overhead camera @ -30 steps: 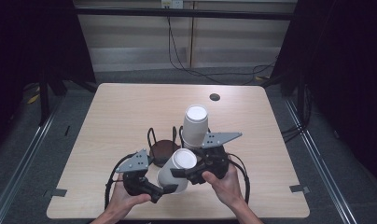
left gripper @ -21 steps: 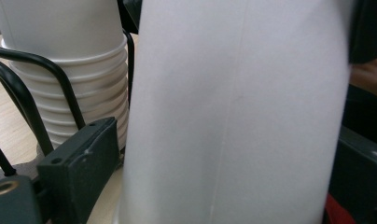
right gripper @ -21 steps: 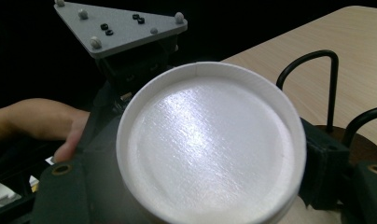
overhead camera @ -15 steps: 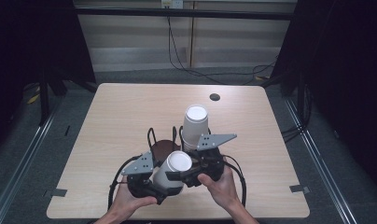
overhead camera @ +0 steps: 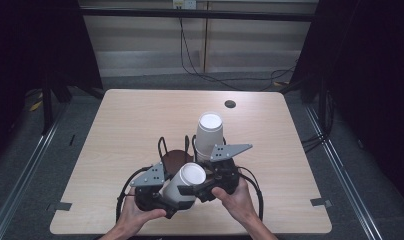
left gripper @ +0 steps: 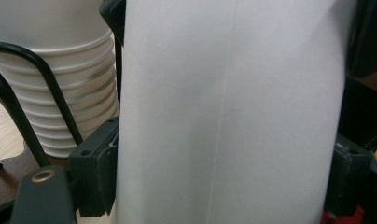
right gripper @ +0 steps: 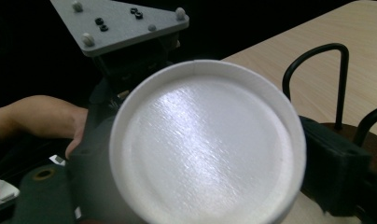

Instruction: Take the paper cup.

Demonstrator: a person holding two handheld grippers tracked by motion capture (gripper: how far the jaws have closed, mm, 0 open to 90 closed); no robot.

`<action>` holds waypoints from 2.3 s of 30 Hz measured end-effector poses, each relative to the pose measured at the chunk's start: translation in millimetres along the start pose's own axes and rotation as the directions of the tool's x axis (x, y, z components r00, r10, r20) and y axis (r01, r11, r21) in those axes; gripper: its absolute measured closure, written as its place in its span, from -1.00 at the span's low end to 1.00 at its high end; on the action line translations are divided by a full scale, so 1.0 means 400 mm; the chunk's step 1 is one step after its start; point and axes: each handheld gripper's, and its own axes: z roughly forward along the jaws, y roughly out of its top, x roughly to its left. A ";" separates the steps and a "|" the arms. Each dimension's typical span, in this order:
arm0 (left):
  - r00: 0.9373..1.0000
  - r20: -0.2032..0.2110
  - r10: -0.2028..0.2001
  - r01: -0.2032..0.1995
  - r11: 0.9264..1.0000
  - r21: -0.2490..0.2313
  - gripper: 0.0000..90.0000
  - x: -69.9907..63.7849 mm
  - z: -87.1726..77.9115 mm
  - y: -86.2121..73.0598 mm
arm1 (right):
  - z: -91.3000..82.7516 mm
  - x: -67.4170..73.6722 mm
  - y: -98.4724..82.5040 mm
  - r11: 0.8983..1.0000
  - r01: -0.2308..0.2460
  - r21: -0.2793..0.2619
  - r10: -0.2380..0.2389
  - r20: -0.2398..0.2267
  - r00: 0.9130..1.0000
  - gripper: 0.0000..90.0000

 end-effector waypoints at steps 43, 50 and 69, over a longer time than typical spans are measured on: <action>0.999 -0.029 0.022 -0.013 0.963 0.271 -0.59 0.030 -0.067 0.044 | -0.062 -0.025 -0.003 0.982 0.085 0.169 -0.086 0.003 0.996 -0.69; 0.998 -0.022 0.064 -0.053 0.937 0.346 -0.59 0.029 -0.063 0.052 | -0.050 -0.028 -0.008 0.961 0.100 0.258 -0.110 0.023 0.994 -0.69; 0.992 0.004 0.122 -0.108 0.860 0.499 -0.59 0.005 -0.029 0.056 | -0.012 -0.002 -0.009 0.875 0.191 0.444 -0.206 -0.015 0.978 -0.68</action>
